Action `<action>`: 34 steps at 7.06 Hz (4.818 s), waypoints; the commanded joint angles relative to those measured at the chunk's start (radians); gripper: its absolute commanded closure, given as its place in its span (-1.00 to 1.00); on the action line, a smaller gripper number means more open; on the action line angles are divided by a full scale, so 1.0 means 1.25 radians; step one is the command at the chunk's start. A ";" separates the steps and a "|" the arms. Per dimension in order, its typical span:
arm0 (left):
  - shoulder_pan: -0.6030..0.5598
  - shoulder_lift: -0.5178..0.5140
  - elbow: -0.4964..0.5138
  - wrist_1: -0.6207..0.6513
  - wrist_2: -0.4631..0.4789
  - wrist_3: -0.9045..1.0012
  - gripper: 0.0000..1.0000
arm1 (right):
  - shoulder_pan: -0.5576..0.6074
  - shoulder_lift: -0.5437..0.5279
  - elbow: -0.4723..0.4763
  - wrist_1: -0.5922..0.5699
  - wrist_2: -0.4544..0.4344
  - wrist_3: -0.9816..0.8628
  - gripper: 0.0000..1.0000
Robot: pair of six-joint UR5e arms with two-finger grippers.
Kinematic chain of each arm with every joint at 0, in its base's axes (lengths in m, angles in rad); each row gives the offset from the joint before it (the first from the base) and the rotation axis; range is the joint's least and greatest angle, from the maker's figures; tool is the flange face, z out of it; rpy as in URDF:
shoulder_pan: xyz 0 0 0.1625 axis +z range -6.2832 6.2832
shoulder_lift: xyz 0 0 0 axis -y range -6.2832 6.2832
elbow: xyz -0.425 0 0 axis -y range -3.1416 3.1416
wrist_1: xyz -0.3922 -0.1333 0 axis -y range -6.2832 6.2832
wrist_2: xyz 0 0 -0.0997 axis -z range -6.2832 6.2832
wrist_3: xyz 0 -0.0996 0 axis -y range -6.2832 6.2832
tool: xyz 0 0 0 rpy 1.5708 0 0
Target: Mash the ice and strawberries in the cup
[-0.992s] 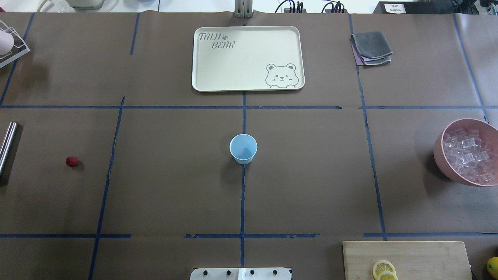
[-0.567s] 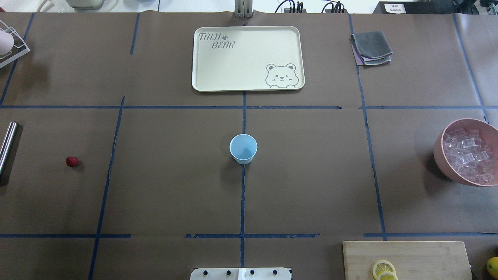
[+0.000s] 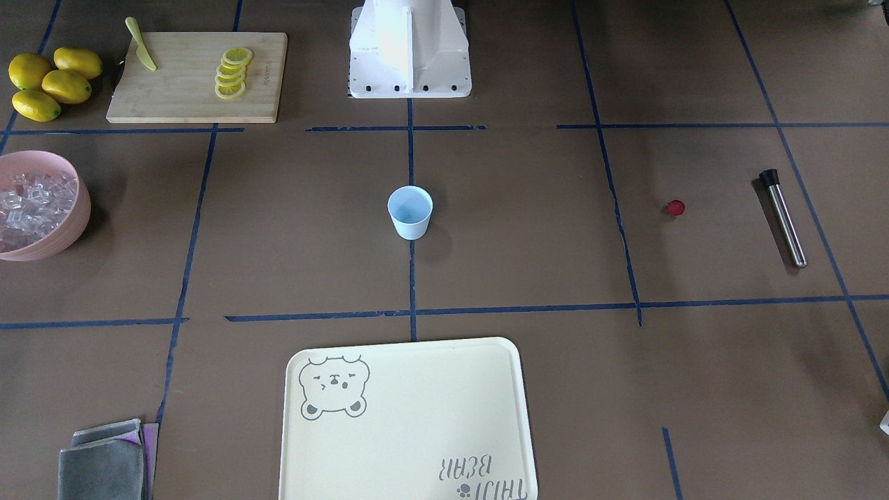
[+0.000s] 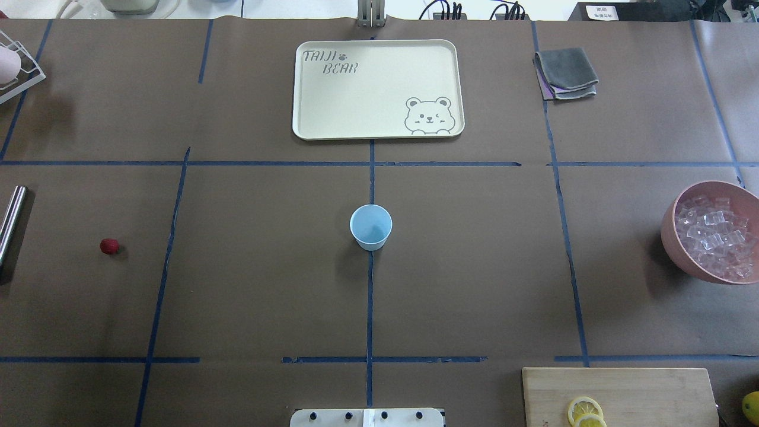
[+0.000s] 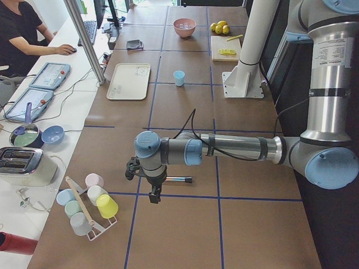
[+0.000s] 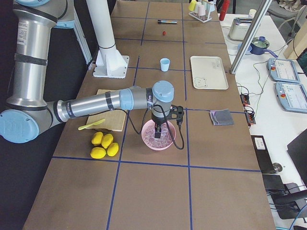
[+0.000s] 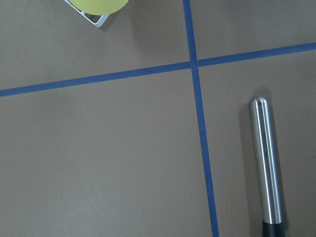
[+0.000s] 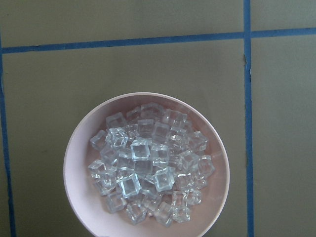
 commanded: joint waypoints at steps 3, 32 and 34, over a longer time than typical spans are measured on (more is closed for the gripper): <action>-0.001 -0.002 -0.003 0.000 -0.001 0.001 -1.00 | -0.153 -0.079 -0.005 0.315 -0.021 0.456 -0.91; 0.002 -0.003 -0.003 0.000 -0.002 0.001 -1.00 | -0.326 0.137 0.020 0.431 -0.137 1.039 1.00; 0.002 -0.003 -0.004 0.000 -0.008 0.002 -1.00 | -0.494 0.342 -0.020 0.430 -0.176 1.272 0.98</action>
